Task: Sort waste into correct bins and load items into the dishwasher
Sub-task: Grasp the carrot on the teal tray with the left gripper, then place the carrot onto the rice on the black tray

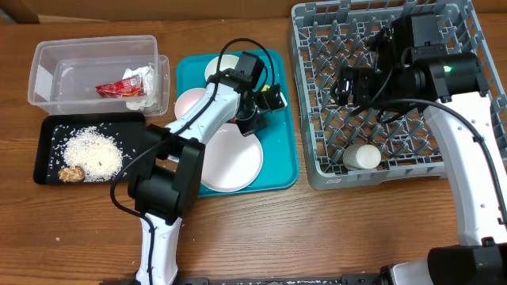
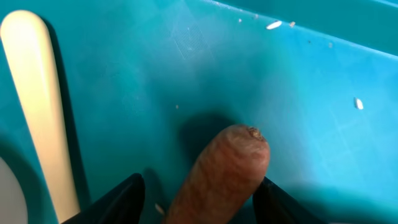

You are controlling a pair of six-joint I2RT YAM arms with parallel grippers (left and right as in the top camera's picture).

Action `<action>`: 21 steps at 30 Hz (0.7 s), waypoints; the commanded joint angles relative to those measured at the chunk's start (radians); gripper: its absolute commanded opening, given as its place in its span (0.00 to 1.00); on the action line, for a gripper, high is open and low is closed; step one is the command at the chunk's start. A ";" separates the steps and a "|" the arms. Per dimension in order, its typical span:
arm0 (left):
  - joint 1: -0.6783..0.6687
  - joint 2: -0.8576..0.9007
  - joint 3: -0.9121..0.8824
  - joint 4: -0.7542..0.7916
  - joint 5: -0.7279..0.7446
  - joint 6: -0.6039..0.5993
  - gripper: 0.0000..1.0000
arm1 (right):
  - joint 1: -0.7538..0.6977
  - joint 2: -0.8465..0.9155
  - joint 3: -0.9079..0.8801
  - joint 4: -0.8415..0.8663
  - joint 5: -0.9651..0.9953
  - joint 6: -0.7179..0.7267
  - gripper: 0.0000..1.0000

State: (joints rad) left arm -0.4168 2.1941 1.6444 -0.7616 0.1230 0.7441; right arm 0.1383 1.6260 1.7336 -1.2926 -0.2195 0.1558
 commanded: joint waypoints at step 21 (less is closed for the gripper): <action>-0.002 -0.001 0.792 -0.555 -0.064 -0.462 0.04 | 0.004 -0.013 0.020 0.006 0.009 -0.008 1.00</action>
State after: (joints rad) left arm -0.4324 2.2143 2.1715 -1.1675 0.0700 0.4053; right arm 0.1383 1.6260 1.7336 -1.2919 -0.2176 0.1562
